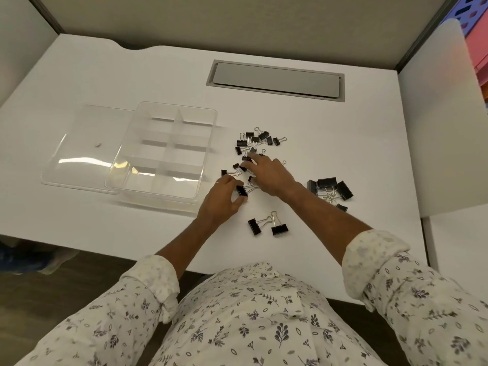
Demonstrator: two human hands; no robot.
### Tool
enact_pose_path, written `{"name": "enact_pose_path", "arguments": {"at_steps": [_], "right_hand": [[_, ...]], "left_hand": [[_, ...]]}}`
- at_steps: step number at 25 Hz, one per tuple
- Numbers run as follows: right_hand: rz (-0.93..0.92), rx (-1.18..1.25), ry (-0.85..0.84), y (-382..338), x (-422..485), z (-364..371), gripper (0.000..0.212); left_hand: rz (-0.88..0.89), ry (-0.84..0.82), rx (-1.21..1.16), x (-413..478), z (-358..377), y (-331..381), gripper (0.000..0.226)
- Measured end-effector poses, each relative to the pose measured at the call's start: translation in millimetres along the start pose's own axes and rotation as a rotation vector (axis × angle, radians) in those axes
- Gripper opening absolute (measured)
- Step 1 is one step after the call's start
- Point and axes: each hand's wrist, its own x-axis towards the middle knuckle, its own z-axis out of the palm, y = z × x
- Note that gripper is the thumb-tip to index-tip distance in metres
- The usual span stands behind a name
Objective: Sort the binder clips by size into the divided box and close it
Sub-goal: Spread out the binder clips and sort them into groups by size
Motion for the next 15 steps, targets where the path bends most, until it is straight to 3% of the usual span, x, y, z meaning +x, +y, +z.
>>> {"name": "enact_pose_path", "arguments": {"at_steps": [8,15], "right_hand": [[0.069,0.208,0.039,-2,10,-3,0.052],[0.230,0.467,0.058,8,11,-7,0.032]], "left_hand": [[-0.028,0.020,0.005,3,0,-7,0.041],[-0.040,0.024,-0.007,7,-1,-5,0.041]]}}
